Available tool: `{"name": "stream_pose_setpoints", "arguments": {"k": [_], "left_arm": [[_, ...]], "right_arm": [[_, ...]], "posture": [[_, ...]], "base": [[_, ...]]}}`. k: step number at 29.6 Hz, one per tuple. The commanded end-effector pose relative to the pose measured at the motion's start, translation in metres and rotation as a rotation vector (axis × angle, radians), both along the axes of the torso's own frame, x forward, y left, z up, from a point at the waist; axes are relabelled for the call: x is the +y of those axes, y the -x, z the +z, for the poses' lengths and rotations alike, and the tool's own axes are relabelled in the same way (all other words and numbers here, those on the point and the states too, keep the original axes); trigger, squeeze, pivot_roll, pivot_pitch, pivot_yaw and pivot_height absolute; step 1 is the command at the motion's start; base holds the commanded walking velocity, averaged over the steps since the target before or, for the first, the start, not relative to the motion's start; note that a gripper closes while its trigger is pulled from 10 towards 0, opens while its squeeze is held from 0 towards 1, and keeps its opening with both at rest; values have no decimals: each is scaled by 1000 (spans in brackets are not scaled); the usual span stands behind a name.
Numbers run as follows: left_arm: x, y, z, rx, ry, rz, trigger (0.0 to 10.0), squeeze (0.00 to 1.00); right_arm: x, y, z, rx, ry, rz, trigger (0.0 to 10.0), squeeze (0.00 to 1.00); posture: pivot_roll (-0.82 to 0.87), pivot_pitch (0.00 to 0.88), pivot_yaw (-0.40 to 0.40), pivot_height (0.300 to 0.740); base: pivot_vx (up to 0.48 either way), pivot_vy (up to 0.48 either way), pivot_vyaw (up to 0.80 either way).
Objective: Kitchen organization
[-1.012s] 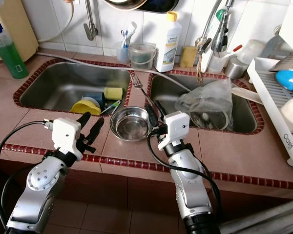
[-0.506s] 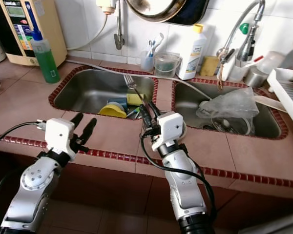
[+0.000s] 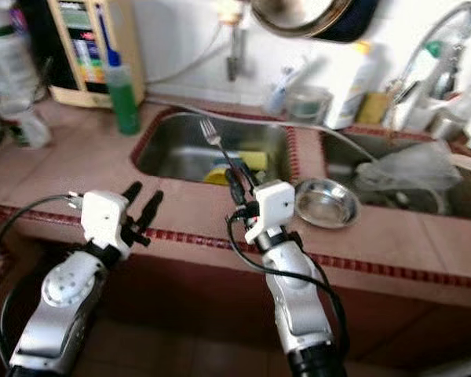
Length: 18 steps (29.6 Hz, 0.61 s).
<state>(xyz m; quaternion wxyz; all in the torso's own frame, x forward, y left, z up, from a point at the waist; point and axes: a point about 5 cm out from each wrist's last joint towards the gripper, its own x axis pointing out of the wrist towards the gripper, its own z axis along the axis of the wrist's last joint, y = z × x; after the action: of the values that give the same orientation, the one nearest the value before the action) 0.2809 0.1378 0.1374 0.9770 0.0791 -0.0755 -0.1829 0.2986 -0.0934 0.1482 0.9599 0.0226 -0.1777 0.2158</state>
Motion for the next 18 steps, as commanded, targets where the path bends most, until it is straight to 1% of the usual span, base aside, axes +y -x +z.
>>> {"name": "stream_pose_setpoints", "arguments": {"k": [1, 5, 10, 18], "left_arm": [[-6, -3, 1, -3, -22, -22, 10000, 0], [-7, -4, 3, -13, -33, -30, 10000, 0], [-8, -5, 3, -16, -35, -40, 10000, 0], [-10, -6, 3, -17, -38, -46, 10000, 0]], "right_arm": [[-6, -2, 0, -1, 3, -22, 10000, 0], [-6, -3, 0, 0, 6, -21, 10000, 0], [-6, -4, 1, -2, 6, -23, 10000, 0], [-6, -4, -1, 2, 7, -22, 10000, 0]], "posture": [[23, 12, -36, 740], [22, 11, -35, 740], [19, 9, -33, 740], [14, 7, -33, 740]], "base": [[0, 0, 0], [0, 0, 0], [338, 0, 0], [409, 0, 0]]}}
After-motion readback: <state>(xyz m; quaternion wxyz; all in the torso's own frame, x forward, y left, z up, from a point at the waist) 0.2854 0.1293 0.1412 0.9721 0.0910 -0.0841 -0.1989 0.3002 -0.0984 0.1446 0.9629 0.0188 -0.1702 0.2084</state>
